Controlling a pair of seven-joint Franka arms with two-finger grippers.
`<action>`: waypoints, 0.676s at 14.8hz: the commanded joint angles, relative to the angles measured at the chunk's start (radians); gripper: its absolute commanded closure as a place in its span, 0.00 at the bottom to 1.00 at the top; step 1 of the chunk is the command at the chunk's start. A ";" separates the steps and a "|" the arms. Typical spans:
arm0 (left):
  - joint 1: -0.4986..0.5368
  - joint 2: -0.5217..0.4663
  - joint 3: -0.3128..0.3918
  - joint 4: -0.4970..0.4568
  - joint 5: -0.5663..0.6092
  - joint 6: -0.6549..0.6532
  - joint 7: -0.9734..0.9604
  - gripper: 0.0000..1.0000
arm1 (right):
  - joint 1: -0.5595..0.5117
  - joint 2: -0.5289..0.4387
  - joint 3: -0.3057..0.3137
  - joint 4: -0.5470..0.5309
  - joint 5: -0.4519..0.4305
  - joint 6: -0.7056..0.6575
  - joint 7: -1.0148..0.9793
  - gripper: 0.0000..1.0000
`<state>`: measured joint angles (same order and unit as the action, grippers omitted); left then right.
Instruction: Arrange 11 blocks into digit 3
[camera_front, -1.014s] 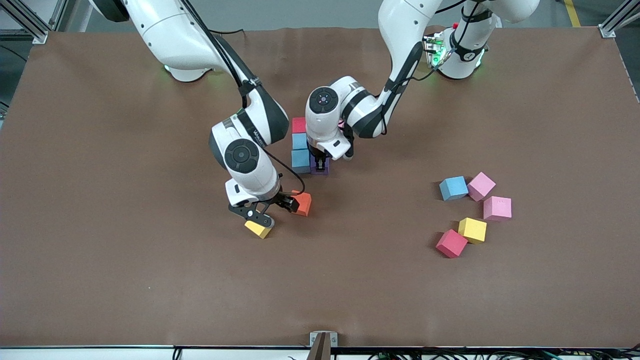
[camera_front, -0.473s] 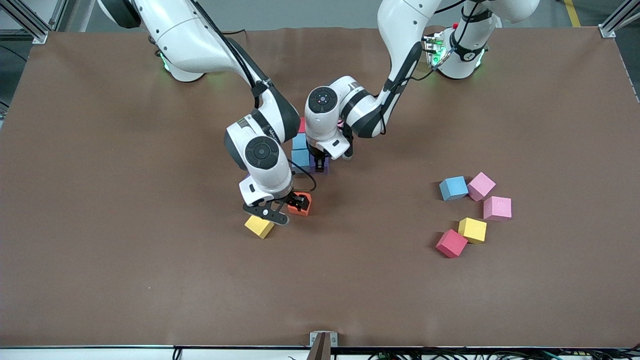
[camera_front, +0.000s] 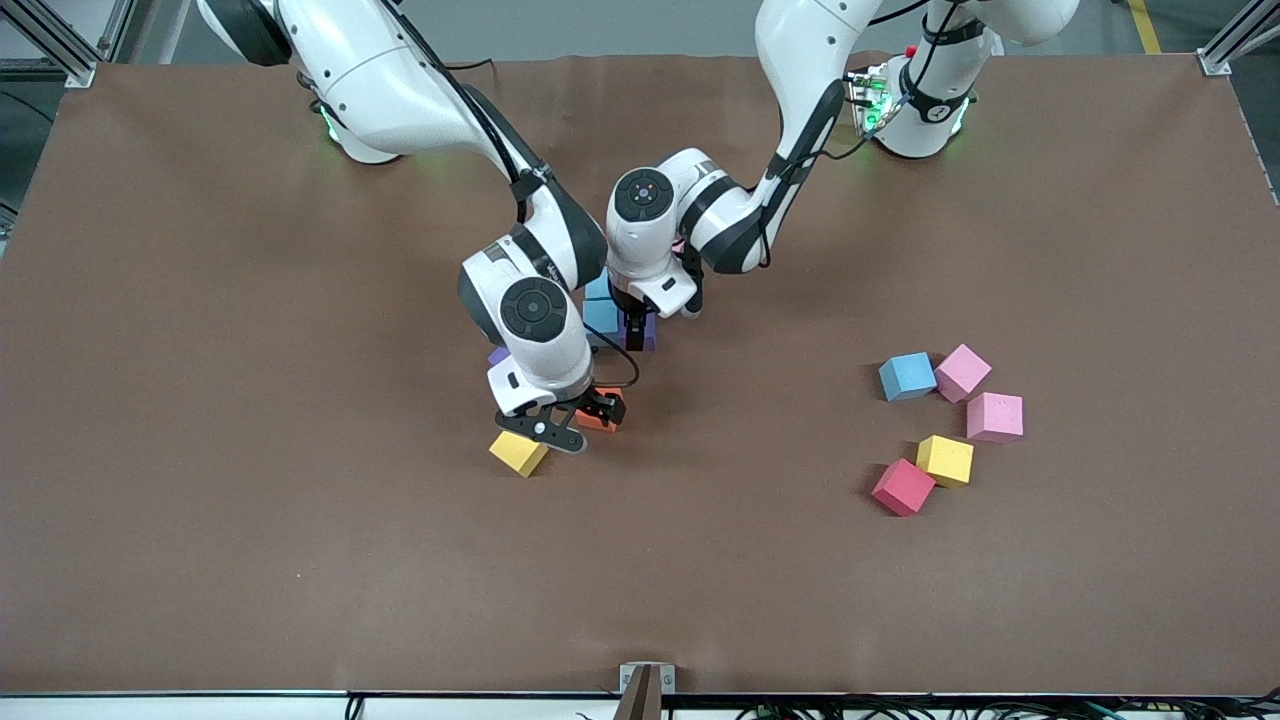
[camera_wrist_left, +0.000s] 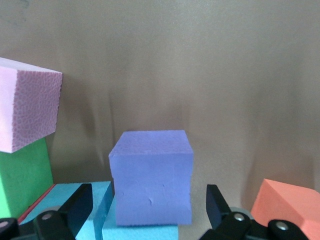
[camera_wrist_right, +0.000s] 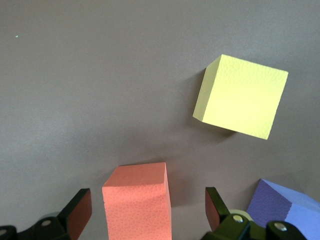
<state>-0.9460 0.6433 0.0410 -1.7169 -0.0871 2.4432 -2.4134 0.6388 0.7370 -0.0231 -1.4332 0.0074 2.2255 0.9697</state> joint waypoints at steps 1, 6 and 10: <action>-0.002 -0.085 0.003 -0.073 -0.020 -0.026 0.048 0.00 | 0.019 0.015 -0.001 0.019 -0.018 -0.001 0.043 0.00; 0.048 -0.220 0.007 -0.203 -0.022 -0.072 0.178 0.00 | 0.044 0.016 -0.003 0.016 -0.021 0.000 0.043 0.03; 0.169 -0.319 0.005 -0.274 -0.020 -0.148 0.426 0.00 | 0.056 0.030 -0.003 0.008 -0.033 0.039 0.044 0.03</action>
<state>-0.8369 0.4087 0.0504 -1.9204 -0.0872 2.3338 -2.0990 0.6842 0.7505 -0.0228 -1.4327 -0.0021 2.2474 0.9899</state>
